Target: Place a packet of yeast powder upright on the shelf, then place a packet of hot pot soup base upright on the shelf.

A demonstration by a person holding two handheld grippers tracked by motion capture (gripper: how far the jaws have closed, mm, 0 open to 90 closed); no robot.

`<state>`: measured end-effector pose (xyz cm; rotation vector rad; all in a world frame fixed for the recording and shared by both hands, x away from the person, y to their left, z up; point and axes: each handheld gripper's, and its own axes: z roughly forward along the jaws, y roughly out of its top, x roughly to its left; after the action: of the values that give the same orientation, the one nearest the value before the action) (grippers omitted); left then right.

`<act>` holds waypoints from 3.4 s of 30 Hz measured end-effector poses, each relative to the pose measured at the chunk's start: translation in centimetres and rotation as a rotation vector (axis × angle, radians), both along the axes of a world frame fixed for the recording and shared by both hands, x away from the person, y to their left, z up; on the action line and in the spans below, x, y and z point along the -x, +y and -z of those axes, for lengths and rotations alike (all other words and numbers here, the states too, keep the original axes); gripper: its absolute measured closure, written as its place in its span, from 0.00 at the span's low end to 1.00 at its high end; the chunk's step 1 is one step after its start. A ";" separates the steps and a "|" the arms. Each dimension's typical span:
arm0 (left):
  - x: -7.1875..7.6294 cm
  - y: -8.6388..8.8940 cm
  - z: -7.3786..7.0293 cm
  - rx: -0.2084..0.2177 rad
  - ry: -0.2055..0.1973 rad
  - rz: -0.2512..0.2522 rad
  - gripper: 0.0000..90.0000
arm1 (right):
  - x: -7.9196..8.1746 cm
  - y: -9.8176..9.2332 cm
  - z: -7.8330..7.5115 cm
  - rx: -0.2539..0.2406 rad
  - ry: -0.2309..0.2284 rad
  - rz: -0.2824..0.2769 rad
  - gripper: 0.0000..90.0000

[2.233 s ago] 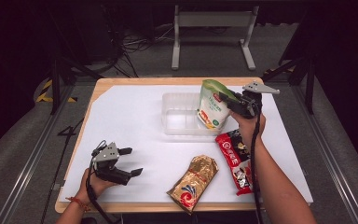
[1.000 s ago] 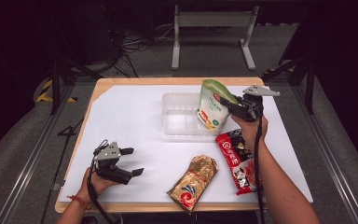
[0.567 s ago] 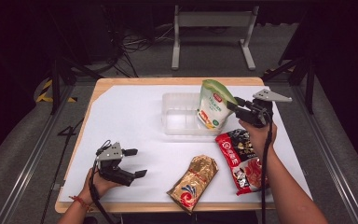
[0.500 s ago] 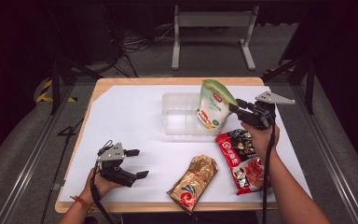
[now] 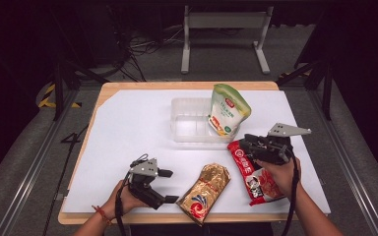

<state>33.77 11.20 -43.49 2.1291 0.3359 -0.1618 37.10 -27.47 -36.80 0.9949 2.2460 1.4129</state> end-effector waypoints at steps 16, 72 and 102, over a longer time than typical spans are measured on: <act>1.3 -4.8 1.7 -0.172 0.006 0.116 0.16 | 0.1 4.9 3.6 0.112 0.259 -0.174 0.52; -3.1 -2.1 -0.6 -0.114 -0.228 -0.192 0.30 | -1.1 3.4 -2.8 -0.179 0.226 -0.268 1.00; -0.8 6.5 -0.6 -0.046 -0.240 -0.280 0.20 | -5.7 3.9 -8.4 -0.273 0.066 0.104 1.00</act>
<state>34.54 17.71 -42.86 2.0940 0.4932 0.2630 42.79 -23.58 -28.45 1.2405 2.0482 1.6931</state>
